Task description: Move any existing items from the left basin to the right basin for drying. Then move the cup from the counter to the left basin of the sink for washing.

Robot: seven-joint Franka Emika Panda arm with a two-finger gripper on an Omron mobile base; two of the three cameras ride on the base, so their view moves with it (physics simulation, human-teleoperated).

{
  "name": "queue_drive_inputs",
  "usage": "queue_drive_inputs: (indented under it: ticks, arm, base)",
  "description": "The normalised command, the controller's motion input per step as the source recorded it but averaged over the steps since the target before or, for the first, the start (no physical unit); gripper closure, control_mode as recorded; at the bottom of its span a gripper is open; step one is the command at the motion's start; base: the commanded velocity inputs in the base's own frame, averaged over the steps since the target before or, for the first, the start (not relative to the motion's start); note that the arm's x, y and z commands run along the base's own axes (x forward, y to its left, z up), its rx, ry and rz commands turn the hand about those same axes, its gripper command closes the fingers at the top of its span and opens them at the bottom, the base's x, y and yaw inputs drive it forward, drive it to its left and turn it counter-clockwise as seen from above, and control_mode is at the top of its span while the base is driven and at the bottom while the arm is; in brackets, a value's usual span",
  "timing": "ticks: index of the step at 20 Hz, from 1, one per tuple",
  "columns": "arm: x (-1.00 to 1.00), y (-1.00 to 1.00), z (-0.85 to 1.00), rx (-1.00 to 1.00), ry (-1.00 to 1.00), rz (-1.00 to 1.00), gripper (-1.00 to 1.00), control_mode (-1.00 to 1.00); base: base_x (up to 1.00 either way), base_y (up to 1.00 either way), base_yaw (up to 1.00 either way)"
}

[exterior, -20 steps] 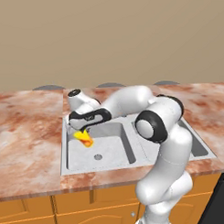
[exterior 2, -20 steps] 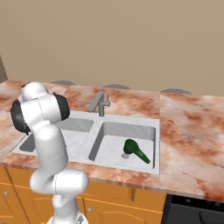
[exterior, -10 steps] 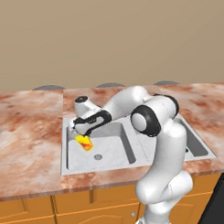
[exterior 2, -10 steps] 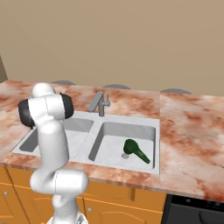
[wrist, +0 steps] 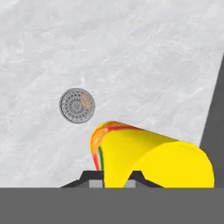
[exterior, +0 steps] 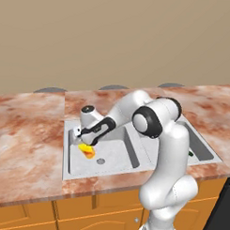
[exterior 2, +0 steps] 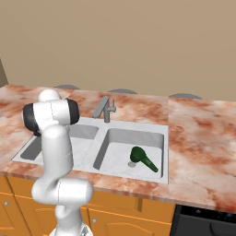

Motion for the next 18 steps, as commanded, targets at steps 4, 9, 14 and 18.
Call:
queue_drive_inputs:
  ticks: [4, 9, 14, 18]
  arm:
    - [0.01, -0.10, -0.11, 0.02, -0.04, 0.00, -1.00, -1.00]
    - [0.00, -0.28, 0.00, 0.05, -0.07, 0.00, -1.00, -1.00]
    - [0.00, -0.35, 0.06, 0.08, -0.12, 0.00, -1.00, -1.00]
    - [0.00, -0.30, 0.40, 0.05, -0.14, 0.00, -1.00, -1.00]
  base:
    - [0.00, 0.00, 0.00]
    - [0.00, 0.00, 0.00]
    - [0.00, 0.00, 0.00]
    - [0.00, 0.00, 0.00]
